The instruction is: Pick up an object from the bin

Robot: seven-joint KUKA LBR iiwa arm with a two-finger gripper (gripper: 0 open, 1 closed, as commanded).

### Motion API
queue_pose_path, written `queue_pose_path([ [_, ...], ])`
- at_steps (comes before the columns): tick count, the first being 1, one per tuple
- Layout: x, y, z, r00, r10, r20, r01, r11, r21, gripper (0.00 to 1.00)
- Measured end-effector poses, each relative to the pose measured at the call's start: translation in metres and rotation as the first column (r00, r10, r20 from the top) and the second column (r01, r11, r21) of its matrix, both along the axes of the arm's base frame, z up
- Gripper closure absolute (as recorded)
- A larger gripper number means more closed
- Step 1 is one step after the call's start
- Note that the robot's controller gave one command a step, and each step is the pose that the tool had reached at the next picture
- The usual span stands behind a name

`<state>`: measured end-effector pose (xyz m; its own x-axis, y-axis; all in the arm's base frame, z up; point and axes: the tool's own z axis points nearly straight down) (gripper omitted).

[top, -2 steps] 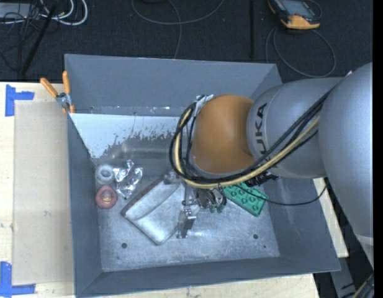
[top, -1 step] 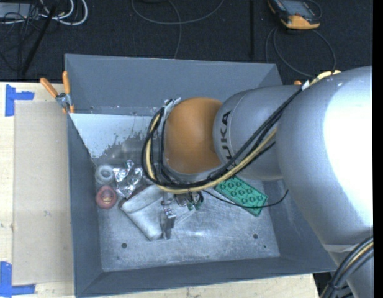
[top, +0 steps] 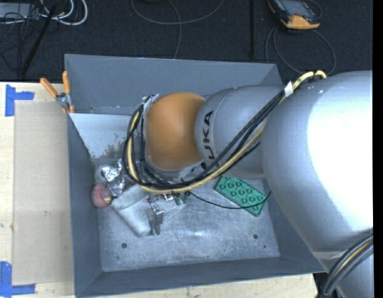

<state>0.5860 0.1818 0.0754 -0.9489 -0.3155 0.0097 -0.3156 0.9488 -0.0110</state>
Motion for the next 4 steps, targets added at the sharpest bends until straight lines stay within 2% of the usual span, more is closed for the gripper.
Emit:
queue_pose_path([
  [1, -0.004, 0.047, 0.002, 0.988, 0.152, 0.006, -0.152, 0.988, 0.013, 0.0],
  [2, -0.088, 0.063, -0.003, 0.968, 0.252, 0.015, -0.252, 0.968, 0.01, 0.0],
  [3, -0.041, 0.066, -0.004, 0.987, 0.163, 0.008, -0.163, 0.986, 0.015, 0.0],
  [4, -0.023, -0.025, 0.004, 0.963, 0.268, 0.005, -0.268, 0.963, 0.01, 0.0],
])
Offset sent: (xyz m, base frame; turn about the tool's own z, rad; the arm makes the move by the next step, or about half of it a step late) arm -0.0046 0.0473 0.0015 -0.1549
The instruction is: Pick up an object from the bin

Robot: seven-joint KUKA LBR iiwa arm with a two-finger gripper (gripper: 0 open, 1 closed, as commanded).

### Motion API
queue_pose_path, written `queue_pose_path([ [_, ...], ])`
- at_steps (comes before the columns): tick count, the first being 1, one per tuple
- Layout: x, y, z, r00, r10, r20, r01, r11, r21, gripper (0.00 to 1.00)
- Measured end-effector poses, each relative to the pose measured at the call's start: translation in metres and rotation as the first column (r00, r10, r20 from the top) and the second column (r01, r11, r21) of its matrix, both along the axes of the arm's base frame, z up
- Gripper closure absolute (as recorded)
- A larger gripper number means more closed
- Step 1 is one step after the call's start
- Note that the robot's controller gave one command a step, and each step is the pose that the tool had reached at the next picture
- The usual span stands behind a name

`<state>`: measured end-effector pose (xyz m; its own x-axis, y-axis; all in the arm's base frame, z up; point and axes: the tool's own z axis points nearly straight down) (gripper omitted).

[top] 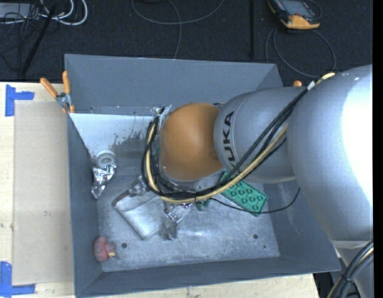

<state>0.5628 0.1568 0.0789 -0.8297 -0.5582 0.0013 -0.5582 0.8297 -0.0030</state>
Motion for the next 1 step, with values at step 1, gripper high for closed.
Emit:
queue_pose_path([
  [1, -0.0014, 0.0046, 0.0016, 1.0, 0.003, -0.005, -0.003, 1.0, 0.002, 1.0],
])
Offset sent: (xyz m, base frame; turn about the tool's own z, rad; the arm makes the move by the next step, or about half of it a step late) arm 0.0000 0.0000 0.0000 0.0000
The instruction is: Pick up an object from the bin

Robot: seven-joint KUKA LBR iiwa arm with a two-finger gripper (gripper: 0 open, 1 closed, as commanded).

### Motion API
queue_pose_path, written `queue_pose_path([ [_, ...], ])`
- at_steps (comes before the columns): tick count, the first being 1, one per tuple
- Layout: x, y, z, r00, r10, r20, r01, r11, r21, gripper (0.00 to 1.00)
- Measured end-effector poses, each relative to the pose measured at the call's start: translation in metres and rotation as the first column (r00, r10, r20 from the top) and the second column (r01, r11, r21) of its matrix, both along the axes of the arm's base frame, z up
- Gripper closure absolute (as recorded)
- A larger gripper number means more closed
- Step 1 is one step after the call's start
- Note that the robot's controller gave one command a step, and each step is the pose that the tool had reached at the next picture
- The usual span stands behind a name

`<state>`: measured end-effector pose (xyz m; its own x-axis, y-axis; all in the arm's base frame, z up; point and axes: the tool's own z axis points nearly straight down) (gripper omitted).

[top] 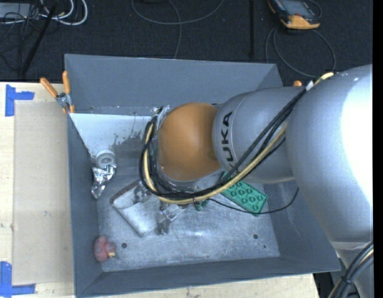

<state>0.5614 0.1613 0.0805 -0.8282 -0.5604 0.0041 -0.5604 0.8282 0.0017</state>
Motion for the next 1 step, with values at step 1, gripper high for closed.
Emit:
queue_pose_path([
  [1, 0.0006, -0.0019, 0.1696, 0.999, 0.033, 0.011, -0.033, 0.999, 0.003, 1.0],
])
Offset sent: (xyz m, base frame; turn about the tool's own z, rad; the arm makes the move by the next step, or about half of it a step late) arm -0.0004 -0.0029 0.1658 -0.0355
